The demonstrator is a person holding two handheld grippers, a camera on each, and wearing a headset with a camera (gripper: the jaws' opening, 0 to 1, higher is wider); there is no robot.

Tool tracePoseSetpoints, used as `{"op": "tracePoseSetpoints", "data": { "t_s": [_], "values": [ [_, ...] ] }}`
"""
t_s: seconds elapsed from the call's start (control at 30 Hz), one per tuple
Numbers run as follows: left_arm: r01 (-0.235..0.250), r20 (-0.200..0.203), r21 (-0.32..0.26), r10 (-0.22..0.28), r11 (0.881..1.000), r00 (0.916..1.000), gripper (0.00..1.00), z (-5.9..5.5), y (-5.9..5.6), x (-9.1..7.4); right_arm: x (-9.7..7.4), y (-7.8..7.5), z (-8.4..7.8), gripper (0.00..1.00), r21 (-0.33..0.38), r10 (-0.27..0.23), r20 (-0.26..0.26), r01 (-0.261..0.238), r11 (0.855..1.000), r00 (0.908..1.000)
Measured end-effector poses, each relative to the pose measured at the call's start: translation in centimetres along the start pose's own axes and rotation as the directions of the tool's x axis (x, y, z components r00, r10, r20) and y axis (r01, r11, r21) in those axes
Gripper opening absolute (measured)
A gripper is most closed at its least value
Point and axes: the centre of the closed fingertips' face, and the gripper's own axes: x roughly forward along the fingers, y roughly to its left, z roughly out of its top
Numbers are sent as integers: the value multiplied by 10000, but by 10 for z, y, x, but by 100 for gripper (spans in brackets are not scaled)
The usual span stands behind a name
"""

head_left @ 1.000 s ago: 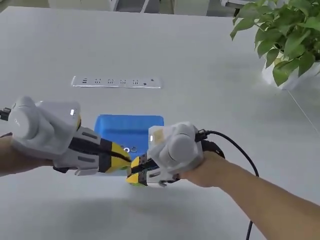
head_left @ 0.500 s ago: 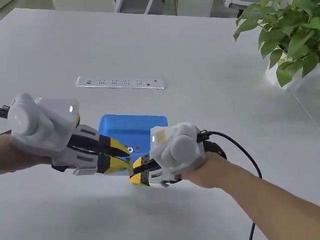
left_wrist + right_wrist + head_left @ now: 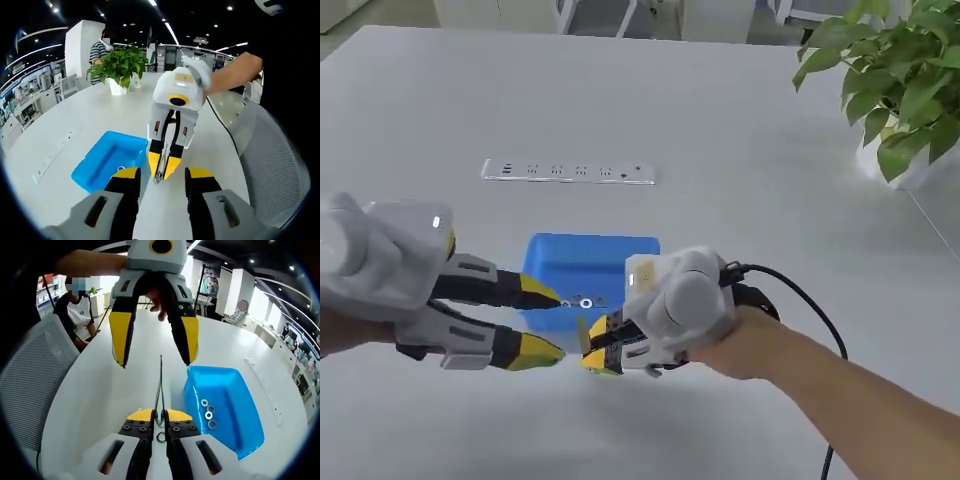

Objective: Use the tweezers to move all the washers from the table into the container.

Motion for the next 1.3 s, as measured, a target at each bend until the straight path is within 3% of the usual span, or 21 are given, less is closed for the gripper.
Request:
{"op": "tracePoseSetpoints", "data": {
  "t_s": [0.07, 0.47, 0.77, 1.0, 1.3],
  "values": [
    [-96, 15, -214, 97, 9997, 10000, 47, -2, -1, -2, -3, -4, 3, 9, 342, -126, 153, 121, 9993, 9998],
    [-791, 320, -831, 820, 9934, 9961, 70, -6, -5, -19, -23, -14, 19, 9, 462, -304, 364, 287, 9985, 9989],
    [-1333, 400, -1182, 1389, 9840, 9895, 90, -7, -3, -25, -39, -36, 33, 9, 402, -587, 622, 562, 9976, 9963],
    [-1449, 489, -1368, 1528, 9799, 9871, 99, -5, -4, -26, -43, -56, 34, 9, 63, -880, 642, 878, 9961, 9940],
    [-1557, 459, -1526, 1644, 9759, 9853, 99, -6, -4, -28, -42, -73, 27, 9, -201, -903, 582, 916, 9956, 9942]
  ]
}}
